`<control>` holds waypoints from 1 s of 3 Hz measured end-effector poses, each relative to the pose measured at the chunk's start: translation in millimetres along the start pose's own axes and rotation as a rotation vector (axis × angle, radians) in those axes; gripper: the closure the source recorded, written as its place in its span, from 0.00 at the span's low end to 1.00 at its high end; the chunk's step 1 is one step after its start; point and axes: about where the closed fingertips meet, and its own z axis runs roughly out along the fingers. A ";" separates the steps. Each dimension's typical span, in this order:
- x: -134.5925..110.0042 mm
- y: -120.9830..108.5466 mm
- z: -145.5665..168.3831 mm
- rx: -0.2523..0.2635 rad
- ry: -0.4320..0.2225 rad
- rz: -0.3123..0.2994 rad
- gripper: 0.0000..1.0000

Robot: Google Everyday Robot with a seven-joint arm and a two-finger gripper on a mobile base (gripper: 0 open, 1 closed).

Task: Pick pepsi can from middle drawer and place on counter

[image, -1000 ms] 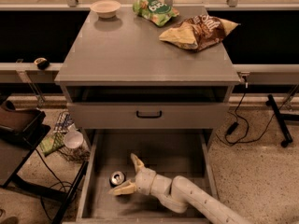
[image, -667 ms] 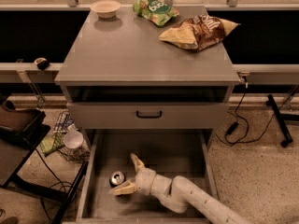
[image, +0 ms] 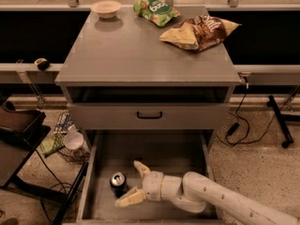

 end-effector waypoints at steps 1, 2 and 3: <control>-12.8 35.7 -27.8 -0.095 0.128 0.063 0.00; -66.9 51.0 -81.5 -0.063 0.234 0.086 0.00; -122.9 35.8 -124.9 0.073 0.291 0.025 0.00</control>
Offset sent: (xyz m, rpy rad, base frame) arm -0.0075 -0.1383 0.2452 -0.4856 -0.0589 0.0629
